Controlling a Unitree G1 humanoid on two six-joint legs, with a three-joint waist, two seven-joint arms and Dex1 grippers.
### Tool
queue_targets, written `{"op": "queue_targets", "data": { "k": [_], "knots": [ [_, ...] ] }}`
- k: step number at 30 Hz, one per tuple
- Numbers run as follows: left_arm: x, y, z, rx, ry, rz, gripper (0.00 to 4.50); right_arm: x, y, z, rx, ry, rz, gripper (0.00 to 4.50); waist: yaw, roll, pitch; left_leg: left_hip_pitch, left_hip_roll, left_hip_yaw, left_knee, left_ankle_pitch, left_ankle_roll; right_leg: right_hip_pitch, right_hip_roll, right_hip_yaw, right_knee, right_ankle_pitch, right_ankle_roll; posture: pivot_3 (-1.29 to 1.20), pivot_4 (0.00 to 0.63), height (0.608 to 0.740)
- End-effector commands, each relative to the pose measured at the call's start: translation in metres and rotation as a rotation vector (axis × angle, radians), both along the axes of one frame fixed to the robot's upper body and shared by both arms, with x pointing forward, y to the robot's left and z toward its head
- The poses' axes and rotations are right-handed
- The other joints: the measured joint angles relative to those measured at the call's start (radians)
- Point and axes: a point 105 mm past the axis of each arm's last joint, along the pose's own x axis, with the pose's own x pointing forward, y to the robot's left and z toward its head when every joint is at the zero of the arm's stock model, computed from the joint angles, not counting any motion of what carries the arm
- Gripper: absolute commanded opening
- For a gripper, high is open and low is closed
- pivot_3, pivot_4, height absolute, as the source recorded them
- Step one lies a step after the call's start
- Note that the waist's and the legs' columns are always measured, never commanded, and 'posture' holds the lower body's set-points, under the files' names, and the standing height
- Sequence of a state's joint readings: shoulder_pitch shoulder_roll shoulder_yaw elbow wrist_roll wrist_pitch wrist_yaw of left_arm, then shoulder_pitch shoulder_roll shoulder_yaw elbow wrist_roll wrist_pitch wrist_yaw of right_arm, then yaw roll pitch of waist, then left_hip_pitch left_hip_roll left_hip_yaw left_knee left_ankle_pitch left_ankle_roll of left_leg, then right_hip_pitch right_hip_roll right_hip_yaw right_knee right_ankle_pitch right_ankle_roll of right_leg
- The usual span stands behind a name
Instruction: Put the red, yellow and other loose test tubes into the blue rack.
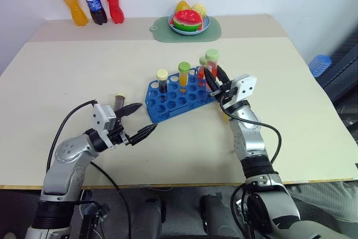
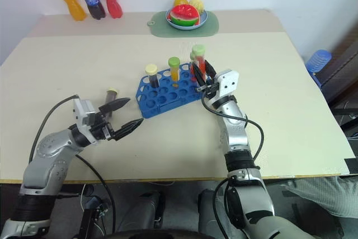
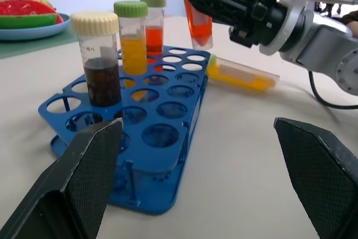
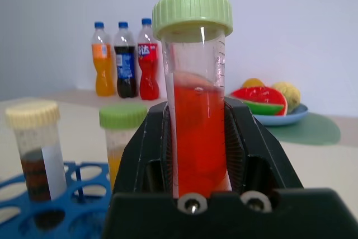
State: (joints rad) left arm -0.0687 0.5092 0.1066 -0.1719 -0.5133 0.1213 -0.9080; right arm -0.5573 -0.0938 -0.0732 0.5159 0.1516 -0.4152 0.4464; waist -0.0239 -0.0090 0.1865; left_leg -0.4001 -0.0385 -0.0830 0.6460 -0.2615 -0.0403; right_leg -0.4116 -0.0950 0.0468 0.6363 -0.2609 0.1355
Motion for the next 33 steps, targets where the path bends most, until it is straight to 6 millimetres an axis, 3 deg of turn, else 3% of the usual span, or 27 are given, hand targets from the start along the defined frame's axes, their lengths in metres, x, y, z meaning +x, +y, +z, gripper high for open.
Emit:
{"op": "queue_targets", "data": {
  "k": [1,9,25,32,33],
  "knots": [
    [-0.004,0.0,0.011,-0.001,-0.058,0.004,4.5,0.004,-0.001,-0.007,-0.011,0.0,-0.018,0.76,-0.002,0.0,0.0,0.001,0.0,0.0,0.0,0.0,0.0,0.001,0.0,0.0,0.0,0.0,0.0,0.0,0.15,0.74],
    [-0.006,-0.001,0.011,-0.004,-0.059,0.009,4.5,0.011,-0.004,-0.017,-0.011,0.025,-0.032,0.76,-0.021,0.0,-0.001,0.009,0.001,-0.001,-0.002,0.0,0.0,0.009,0.001,0.0,-0.001,0.0,0.0,0.0,0.15,0.74],
    [-0.006,-0.011,0.022,-0.01,-0.085,-0.006,4.5,0.016,0.017,-0.02,0.013,0.049,0.065,0.76,-0.021,0.0,-0.001,0.009,0.001,-0.001,-0.002,0.0,0.0,0.008,0.001,0.0,-0.001,0.0,0.0,0.0,0.15,0.74],
    [-0.005,-0.013,0.022,-0.023,-0.083,-0.003,4.5,0.013,0.01,-0.007,-0.023,-0.027,0.042,4.17,-0.023,0.0,-0.001,0.009,0.001,-0.001,-0.004,0.0,0.0,0.007,0.001,0.001,-0.001,0.0,0.0,0.0,0.15,0.74],
    [-0.005,-0.014,0.022,-0.025,-0.082,-0.002,4.5,0.011,0.007,-0.003,-0.035,-0.043,0.043,4.47,-0.021,0.0,-0.001,0.009,0.001,-0.001,-0.004,0.0,0.0,0.007,0.001,0.001,-0.001,0.0,0.0,0.0,0.15,0.74]
  ]
}}
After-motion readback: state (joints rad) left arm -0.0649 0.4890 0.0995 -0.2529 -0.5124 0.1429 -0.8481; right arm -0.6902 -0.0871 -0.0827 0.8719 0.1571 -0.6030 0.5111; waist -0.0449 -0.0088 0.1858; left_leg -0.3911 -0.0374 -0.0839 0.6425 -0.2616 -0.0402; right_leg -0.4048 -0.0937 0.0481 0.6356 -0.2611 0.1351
